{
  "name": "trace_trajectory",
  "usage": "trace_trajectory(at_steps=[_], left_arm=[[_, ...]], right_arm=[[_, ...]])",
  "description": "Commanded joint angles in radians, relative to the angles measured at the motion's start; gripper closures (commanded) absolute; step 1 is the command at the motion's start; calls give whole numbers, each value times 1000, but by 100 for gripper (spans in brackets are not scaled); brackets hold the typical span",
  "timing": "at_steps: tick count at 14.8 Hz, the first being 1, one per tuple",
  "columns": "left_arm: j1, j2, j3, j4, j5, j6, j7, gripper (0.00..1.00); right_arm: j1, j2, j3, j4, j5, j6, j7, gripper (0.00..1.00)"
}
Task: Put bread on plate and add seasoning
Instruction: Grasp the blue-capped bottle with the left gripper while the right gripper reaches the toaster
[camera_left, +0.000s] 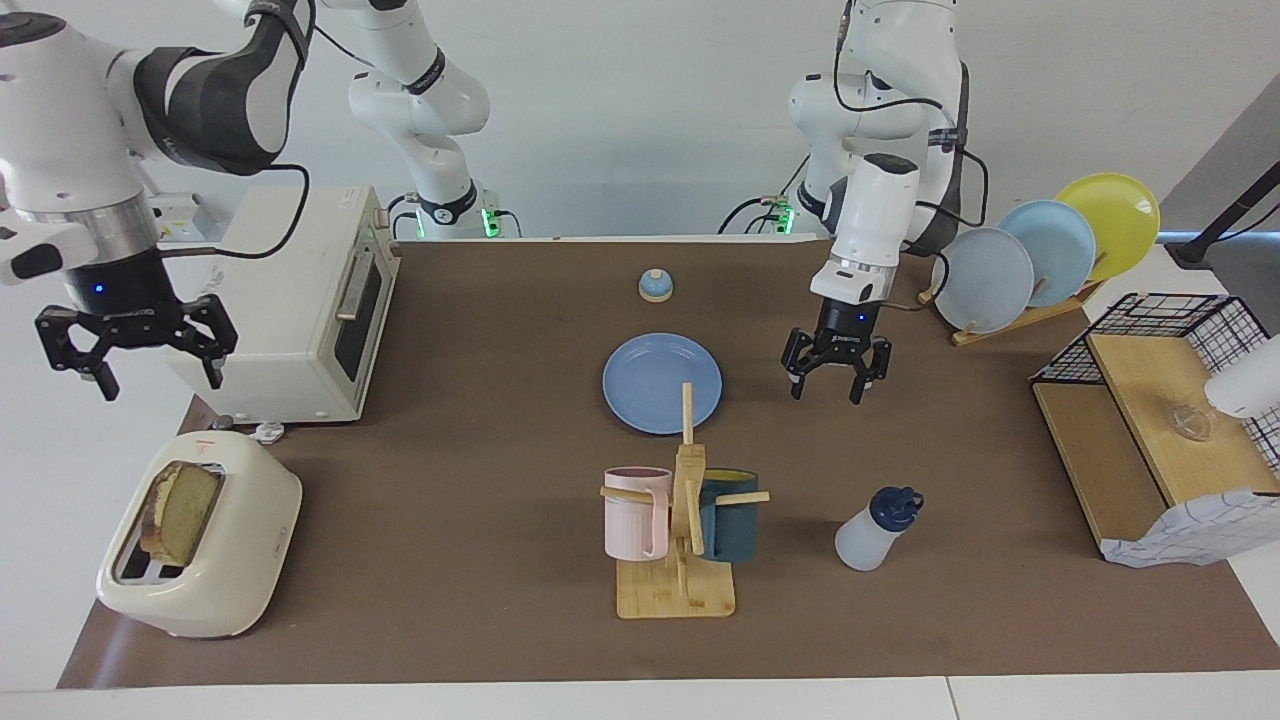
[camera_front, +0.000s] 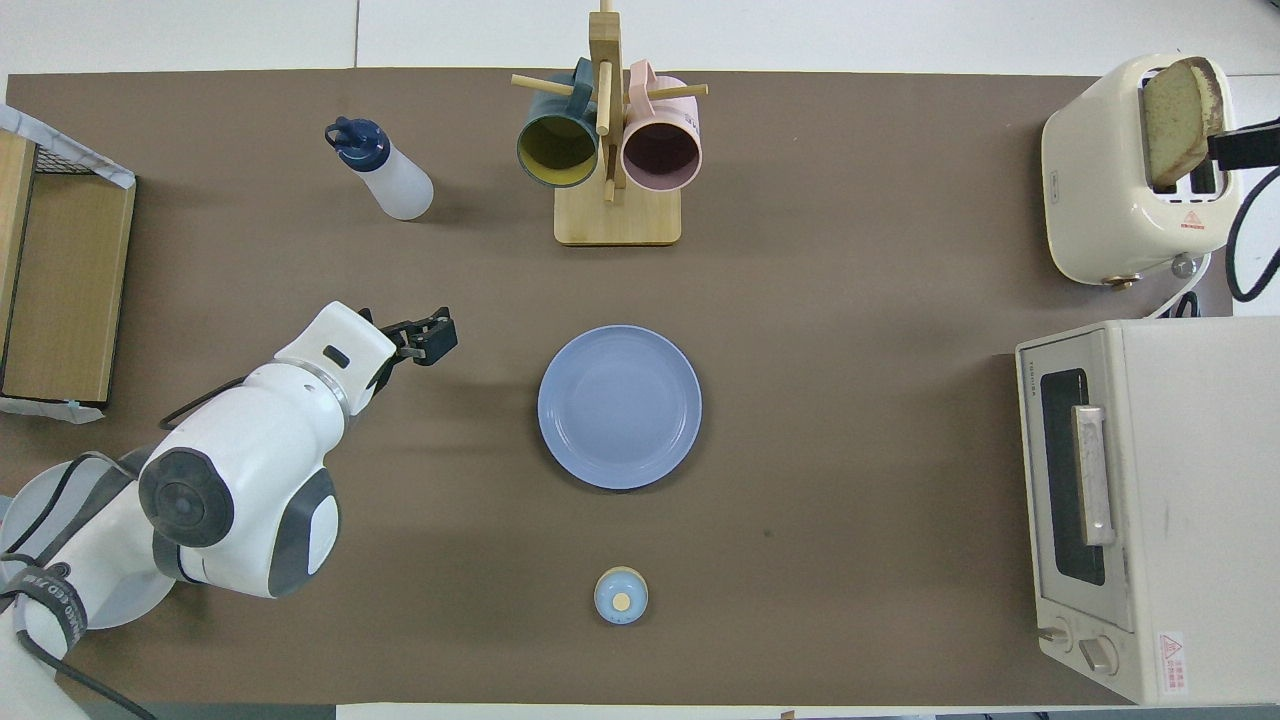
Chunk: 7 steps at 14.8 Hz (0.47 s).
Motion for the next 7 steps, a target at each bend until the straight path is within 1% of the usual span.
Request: trace_trajectory(at_steps=[1, 3, 4, 5, 7], left_arm=[[-16, 63, 16, 11, -14, 95, -2, 0], [-16, 99, 17, 45, -17, 103, 1, 0], [-16, 112, 20, 62, -15, 103, 1, 0], [-16, 143, 22, 89, -15, 103, 1, 0], [-14, 201, 35, 166, -14, 102, 4, 0]], right_arm=[[-9, 26, 5, -30, 21, 77, -86, 0], [-19, 55, 5, -30, 20, 117, -130, 0], [-17, 61, 5, -36, 21, 117, -130, 3], [-14, 64, 5, -51, 21, 126, -127, 5], [-23, 90, 5, -51, 21, 175, -127, 5]])
